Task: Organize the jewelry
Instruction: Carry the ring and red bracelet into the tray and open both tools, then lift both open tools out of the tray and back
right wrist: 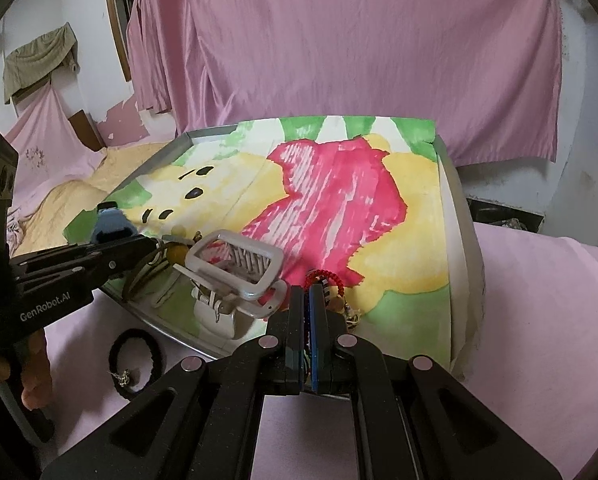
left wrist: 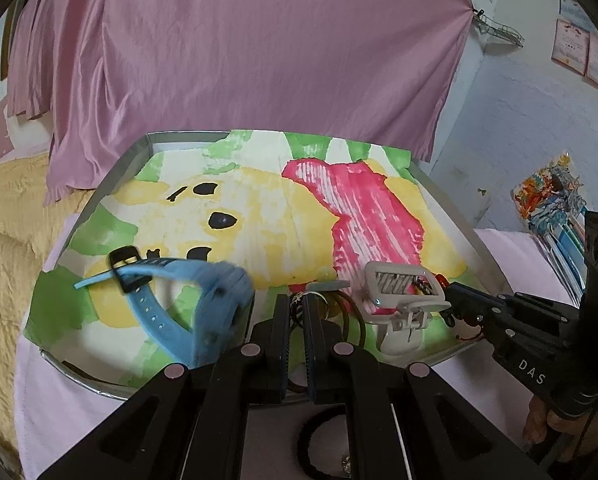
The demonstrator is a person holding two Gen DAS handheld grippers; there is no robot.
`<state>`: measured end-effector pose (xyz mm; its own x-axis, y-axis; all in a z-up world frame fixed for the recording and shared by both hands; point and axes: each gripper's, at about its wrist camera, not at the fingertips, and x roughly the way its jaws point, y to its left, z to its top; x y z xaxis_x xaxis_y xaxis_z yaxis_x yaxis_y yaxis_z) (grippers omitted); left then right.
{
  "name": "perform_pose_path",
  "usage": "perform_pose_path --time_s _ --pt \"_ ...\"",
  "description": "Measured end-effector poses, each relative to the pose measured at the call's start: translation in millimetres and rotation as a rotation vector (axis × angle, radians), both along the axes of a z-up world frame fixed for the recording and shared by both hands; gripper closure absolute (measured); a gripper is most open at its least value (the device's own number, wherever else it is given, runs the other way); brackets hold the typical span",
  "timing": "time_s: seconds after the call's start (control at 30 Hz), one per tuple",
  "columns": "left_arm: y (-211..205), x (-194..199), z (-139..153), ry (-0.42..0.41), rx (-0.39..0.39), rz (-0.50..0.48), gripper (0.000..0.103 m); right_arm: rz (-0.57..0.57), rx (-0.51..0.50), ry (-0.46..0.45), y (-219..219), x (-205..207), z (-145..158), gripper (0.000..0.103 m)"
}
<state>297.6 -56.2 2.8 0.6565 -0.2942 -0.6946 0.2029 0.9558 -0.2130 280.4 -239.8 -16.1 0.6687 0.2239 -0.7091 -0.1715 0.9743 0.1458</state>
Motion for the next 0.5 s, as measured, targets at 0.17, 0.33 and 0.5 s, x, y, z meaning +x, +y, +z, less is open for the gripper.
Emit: perform_pose_path --time_s 0.17,0.33,0.5 --pt "-2.4 -3.6 3.7 -0.015 0.012 -0.004 0.092 -0.012 -0.001 -0.002 -2.7 -2.6 4.2 0.1" --pt "-1.1 -11.3 10.8 -0.046 -0.002 -0.007 0.072 -0.021 -0.001 -0.009 -4.4 -6.8 7.3 0.1" --pt "3.4 -20.4 16.0 -0.067 -0.012 0.003 0.069 -0.039 0.001 -0.031 -7.9 -16.5 12.0 0.1"
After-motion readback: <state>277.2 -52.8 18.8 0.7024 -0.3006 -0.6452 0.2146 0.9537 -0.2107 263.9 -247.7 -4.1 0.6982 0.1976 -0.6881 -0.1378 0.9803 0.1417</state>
